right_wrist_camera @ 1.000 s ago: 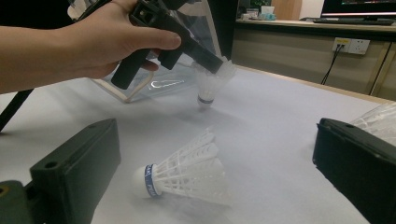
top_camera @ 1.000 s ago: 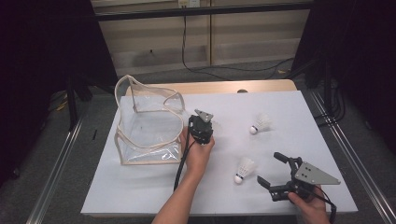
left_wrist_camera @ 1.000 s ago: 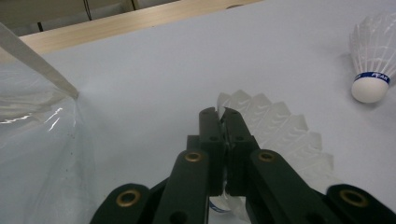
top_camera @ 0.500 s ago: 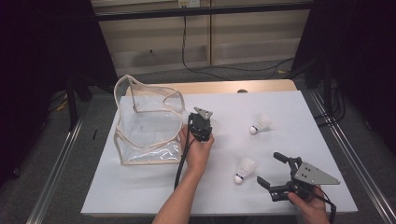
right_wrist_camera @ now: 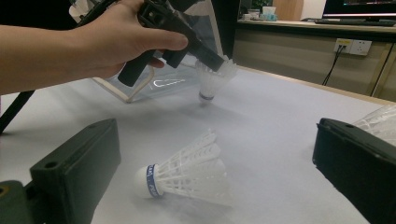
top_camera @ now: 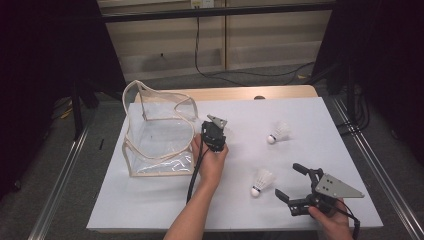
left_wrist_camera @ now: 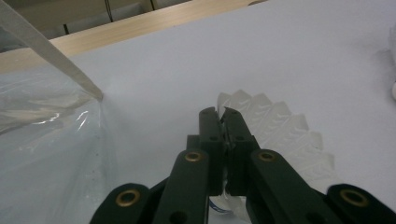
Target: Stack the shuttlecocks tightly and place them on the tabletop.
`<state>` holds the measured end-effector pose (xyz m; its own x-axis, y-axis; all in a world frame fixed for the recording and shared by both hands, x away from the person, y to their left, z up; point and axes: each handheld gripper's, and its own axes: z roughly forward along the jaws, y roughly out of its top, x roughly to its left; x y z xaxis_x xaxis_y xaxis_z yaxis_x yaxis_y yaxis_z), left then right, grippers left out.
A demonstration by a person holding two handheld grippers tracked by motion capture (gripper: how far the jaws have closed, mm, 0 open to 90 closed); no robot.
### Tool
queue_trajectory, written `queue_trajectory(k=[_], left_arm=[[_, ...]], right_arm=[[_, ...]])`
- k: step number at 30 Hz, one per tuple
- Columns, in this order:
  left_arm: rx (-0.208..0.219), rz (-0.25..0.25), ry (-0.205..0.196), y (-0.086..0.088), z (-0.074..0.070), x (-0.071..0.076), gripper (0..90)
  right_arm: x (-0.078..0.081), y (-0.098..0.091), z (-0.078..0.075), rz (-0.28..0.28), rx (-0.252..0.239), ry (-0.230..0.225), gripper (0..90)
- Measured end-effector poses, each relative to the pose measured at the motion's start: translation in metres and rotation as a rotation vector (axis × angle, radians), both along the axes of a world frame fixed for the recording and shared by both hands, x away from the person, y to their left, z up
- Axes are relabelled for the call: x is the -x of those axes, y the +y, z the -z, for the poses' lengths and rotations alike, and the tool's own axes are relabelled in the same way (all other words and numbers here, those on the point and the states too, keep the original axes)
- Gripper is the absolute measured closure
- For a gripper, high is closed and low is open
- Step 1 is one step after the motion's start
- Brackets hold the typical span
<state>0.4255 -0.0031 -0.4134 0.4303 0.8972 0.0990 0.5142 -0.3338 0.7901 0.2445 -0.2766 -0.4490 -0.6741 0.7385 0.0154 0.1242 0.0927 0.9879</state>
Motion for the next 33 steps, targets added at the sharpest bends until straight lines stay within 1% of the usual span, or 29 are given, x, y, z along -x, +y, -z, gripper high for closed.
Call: queue_trajectory(k=[1,3,5,6,8,16,19,21,23,26,29,31,32,33], left_arm=[[-0.005,0.000,0.005,-0.0002,0.0003,-0.0002,88.6],[-0.016,-0.002,0.001,-0.0005,0.0006,-0.0003,88.6],[-0.011,-0.001,0.004,-0.0004,0.0005,-0.0005,88.5],[-0.001,-0.003,0.005,-0.0004,0.0006,-0.0006,88.4],[-0.001,-0.005,0.006,-0.0003,0.0006,-0.0008,88.2],[0.037,0.009,0.011,-0.0015,0.0017,-0.0018,86.7],[0.054,0.012,0.016,-0.0018,0.0019,-0.0025,86.2],[0.078,0.015,0.020,-0.0026,0.0025,-0.0028,85.9],[0.083,0.025,0.020,-0.0033,0.0027,-0.0033,85.5],[0.102,0.027,0.025,-0.0051,0.0040,-0.0040,84.9],[0.106,0.035,0.027,-0.0057,0.0048,-0.0050,84.4],[0.111,0.034,0.022,-0.0060,0.0058,-0.0057,84.3],[0.120,0.032,0.023,-0.0065,0.0063,-0.0059,84.3],[0.117,0.030,0.025,-0.0068,0.0063,-0.0060,84.3]], right_arm=[[0.0000,0.0000,0.0000,-0.001,0.000,0.000,0.3],[0.0000,0.0001,0.0001,-0.002,0.000,0.000,0.3],[0.0001,0.0002,0.0000,-0.002,0.000,-0.001,0.3],[0.0002,0.0002,0.0001,-0.003,-0.002,0.000,0.4],[0.0000,0.0004,0.0002,-0.002,0.000,0.000,0.4],[-0.0001,0.0009,0.0002,-0.005,0.001,0.000,0.3],[-0.0003,0.0008,0.0004,-0.005,0.001,-0.001,0.3],[-0.0003,0.0007,0.0004,-0.006,0.000,-0.001,0.3],[-0.0004,0.0007,0.0003,-0.005,0.001,-0.003,0.3],[-0.0003,0.0002,0.0000,-0.003,0.003,-0.003,0.3],[-0.0003,-0.0001,0.0001,-0.003,0.002,-0.002,0.3],[-0.0002,-0.0001,0.0000,-0.003,0.003,-0.001,0.3],[-0.0001,-0.0001,0.0000,-0.003,0.005,0.000,0.3],[-0.0002,0.0000,0.0001,-0.002,0.006,-0.002,0.4]])
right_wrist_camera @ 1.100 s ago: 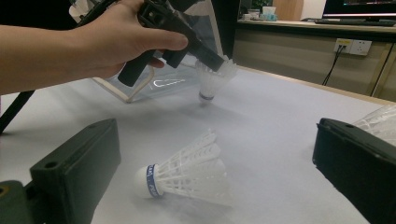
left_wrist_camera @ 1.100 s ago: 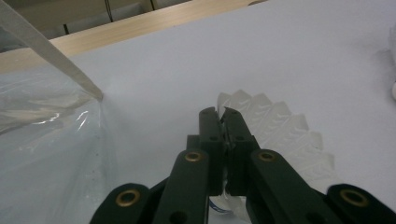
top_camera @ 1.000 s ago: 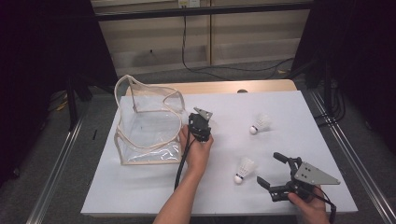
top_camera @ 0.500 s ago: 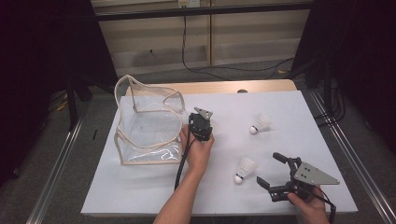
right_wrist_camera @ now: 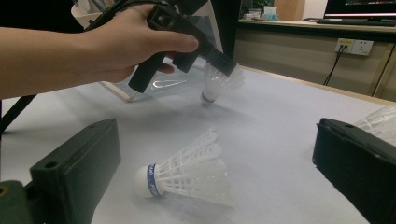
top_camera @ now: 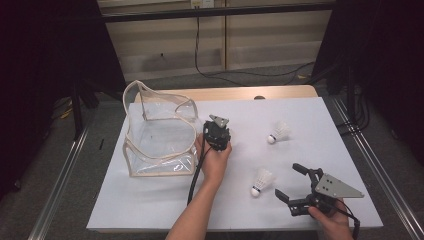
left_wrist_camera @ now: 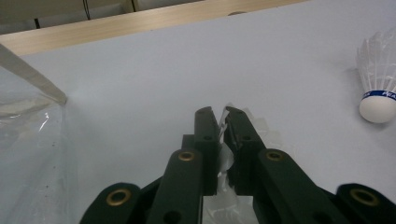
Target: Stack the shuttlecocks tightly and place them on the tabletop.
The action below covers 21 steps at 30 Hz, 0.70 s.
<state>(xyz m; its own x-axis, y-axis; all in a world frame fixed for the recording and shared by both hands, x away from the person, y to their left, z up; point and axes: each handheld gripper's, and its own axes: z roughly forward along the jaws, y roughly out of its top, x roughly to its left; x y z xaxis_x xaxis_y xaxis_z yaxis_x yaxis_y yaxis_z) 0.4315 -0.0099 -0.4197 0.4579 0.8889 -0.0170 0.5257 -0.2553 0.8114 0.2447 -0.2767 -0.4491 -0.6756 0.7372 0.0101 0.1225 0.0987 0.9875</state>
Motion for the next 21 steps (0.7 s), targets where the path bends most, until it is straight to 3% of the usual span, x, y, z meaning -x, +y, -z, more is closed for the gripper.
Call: queue_trajectory(k=[21], left_arm=[[0.005,0.028,-0.003,-0.0104,0.0058,-0.0039,81.8]], right_arm=[[0.0002,-0.0009,-0.0004,-0.003,-0.004,-0.002,0.4]])
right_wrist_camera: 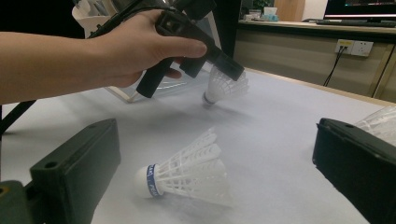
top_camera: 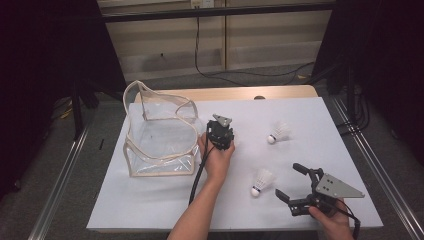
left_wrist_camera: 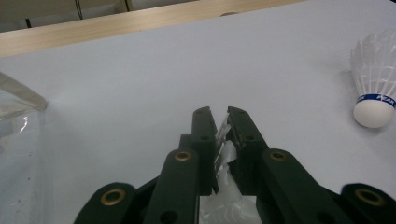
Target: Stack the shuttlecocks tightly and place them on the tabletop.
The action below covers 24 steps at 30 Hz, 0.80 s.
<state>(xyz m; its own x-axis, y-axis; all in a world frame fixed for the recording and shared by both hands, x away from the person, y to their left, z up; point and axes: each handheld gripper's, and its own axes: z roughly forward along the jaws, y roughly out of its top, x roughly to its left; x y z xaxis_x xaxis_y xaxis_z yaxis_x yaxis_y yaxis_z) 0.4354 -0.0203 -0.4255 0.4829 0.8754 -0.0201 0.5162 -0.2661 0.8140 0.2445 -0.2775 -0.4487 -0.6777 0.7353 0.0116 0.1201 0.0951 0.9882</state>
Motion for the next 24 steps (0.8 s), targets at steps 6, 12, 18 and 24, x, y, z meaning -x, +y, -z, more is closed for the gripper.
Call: queue_trajectory(k=[6,12,18,24], left_arm=[[0.003,0.009,0.003,-0.004,0.002,0.000,80.4],[0.001,0.013,-0.002,-0.005,0.004,-0.001,79.0],[0.006,0.025,-0.001,-0.009,0.007,-0.001,77.0],[0.006,0.032,0.004,-0.014,0.011,-0.002,76.5]], right_arm=[[0.000,0.000,0.000,0.002,-0.002,0.002,0.4],[0.000,0.000,0.000,-0.003,0.000,0.002,0.3],[0.000,0.000,0.000,-0.004,-0.001,0.003,0.4],[0.001,0.001,0.000,-0.008,-0.002,0.005,0.4]])
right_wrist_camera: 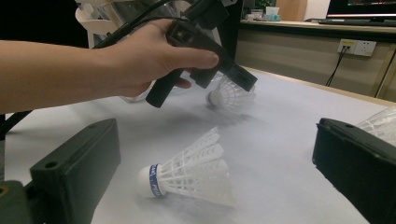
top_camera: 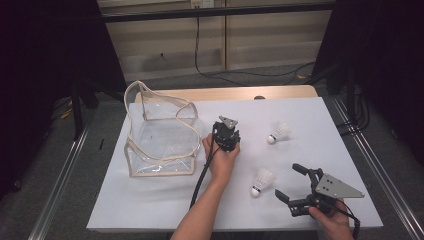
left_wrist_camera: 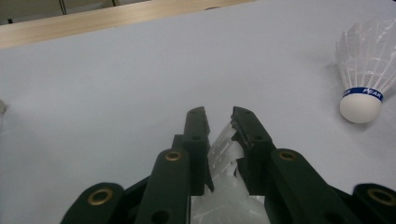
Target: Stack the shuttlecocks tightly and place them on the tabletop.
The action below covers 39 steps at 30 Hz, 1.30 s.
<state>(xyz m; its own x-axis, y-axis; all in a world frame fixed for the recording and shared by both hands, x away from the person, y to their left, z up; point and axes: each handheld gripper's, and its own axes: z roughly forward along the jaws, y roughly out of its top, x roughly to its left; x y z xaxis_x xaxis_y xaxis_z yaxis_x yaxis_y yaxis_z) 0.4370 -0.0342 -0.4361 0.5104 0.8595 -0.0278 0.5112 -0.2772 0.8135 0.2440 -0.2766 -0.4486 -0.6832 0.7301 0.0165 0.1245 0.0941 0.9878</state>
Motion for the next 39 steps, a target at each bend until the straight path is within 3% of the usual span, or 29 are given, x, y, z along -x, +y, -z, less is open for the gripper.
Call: queue_trajectory(k=[21,39], left_arm=[[0.029,-0.008,-0.003,0.0005,0.0018,-0.0030,69.1],[0.027,-0.002,-0.017,0.0009,0.0013,-0.0037,62.5]], right_arm=[[0.0001,0.0012,0.0000,-0.005,0.005,-0.001,0.4],[-0.0001,0.0014,0.0000,-0.007,0.006,-0.003,0.5]])
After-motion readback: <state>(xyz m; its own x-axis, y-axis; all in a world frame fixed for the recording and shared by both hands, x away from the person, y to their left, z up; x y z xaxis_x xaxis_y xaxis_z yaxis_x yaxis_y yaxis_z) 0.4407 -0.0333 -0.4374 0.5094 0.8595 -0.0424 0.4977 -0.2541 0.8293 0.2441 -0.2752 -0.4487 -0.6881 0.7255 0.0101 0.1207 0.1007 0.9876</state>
